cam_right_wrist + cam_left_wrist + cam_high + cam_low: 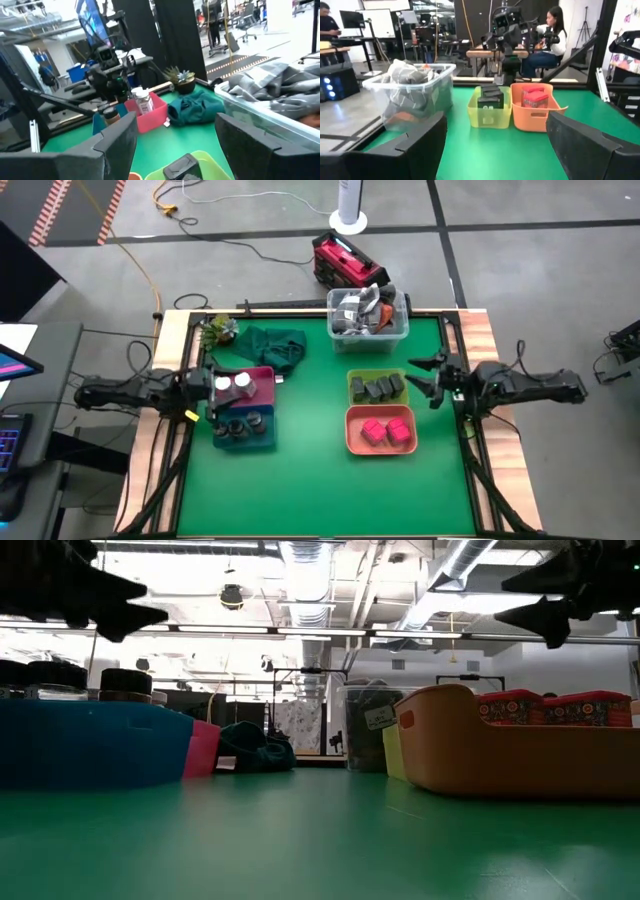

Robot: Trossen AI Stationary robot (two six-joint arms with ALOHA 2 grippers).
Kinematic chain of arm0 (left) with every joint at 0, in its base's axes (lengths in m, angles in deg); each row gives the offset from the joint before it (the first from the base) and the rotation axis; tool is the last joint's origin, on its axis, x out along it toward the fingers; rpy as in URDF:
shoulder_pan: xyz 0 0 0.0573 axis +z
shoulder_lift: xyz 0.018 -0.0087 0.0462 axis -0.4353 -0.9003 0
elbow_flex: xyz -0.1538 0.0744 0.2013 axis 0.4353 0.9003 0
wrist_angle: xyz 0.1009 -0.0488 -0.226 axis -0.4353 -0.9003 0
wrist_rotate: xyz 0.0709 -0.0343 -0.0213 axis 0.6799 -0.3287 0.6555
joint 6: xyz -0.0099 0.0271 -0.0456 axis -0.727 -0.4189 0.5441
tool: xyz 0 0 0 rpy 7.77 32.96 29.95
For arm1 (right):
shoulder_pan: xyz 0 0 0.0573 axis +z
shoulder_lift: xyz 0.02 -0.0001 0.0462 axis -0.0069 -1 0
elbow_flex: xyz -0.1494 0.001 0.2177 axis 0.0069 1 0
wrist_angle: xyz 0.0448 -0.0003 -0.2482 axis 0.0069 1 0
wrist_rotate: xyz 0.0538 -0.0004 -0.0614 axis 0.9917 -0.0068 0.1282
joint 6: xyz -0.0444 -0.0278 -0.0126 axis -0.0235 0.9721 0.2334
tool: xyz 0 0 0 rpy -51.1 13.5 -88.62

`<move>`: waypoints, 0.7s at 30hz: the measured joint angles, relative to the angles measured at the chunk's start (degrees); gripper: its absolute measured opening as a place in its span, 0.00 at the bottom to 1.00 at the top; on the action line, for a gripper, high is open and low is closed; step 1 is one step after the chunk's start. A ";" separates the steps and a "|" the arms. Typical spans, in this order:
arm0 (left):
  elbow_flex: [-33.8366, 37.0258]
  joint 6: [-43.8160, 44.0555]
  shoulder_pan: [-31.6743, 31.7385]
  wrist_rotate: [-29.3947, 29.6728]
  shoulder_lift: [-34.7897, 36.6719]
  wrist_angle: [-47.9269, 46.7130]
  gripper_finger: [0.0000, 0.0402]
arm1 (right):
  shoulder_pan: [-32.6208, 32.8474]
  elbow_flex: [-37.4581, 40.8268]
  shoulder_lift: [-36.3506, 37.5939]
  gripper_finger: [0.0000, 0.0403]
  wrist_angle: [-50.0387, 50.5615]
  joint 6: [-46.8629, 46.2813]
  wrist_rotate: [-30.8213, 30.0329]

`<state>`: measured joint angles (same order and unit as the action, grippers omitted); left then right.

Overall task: Sort spices by type
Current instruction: Return to Home Position

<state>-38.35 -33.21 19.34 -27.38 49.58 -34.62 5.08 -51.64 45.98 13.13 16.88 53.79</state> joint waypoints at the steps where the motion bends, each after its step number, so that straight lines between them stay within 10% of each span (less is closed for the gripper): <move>1: 0.83 0.00 0.00 0.03 -0.02 0.72 0.81 | 0.00 0.00 1.56 0.72 1.38 -0.06 -0.28; 21: 9.99 5.75 0.02 0.24 -0.22 11.25 0.81 | 1.05 -0.04 8.80 0.72 14.53 -2.61 -4.45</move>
<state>-28.36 -27.46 19.37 -27.14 49.36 -23.37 6.13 -51.68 54.79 27.66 14.27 49.34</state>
